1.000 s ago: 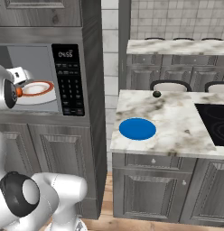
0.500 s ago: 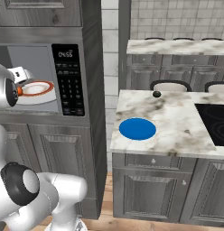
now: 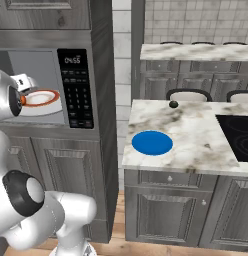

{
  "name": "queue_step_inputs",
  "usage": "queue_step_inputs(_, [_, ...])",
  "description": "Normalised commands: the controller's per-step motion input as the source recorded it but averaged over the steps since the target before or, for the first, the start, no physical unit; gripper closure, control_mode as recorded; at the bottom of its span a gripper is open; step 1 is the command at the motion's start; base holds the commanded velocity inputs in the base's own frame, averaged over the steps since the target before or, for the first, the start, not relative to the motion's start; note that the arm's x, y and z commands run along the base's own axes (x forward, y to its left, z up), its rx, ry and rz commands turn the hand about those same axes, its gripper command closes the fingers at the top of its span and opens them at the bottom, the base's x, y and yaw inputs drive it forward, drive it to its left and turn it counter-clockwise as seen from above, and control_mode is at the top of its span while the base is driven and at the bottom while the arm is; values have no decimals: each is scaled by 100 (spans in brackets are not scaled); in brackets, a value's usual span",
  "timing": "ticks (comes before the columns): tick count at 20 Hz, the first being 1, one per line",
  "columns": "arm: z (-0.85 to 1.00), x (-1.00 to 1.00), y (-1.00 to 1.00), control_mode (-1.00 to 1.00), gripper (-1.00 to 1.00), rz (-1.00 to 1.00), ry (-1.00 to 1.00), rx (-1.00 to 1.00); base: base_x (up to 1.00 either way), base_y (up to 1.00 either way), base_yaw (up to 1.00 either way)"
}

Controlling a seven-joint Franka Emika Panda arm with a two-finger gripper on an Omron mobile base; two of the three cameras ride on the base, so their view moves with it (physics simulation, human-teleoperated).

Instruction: Pick the carrot from the counter and place it in the microwave. Then turn on the microwave.

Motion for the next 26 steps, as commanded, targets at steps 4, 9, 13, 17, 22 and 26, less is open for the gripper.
queue_step_inputs(4, [-9, 15, 4, -100, 100, 0, 1, 0, 0, 0, 0])
queue_step_inputs(9, [-6, 15, 6, -100, 100, 0, 1, 0, 0, 0, 0])
queue_step_inputs(13, [-6, 15, 7, -100, 100, 0, 0, 0, 0, 0, 0])
queue_step_inputs(17, [-5, 17, 6, -100, 100, 0, 0, 0, 0, 0, 0])
queue_step_inputs(22, [-4, 18, 4, -100, 100, 0, 1, 0, 0, 0, 0])
queue_step_inputs(26, [-3, 18, 4, -100, 100, 0, 1, 0, 0, 0, 0])
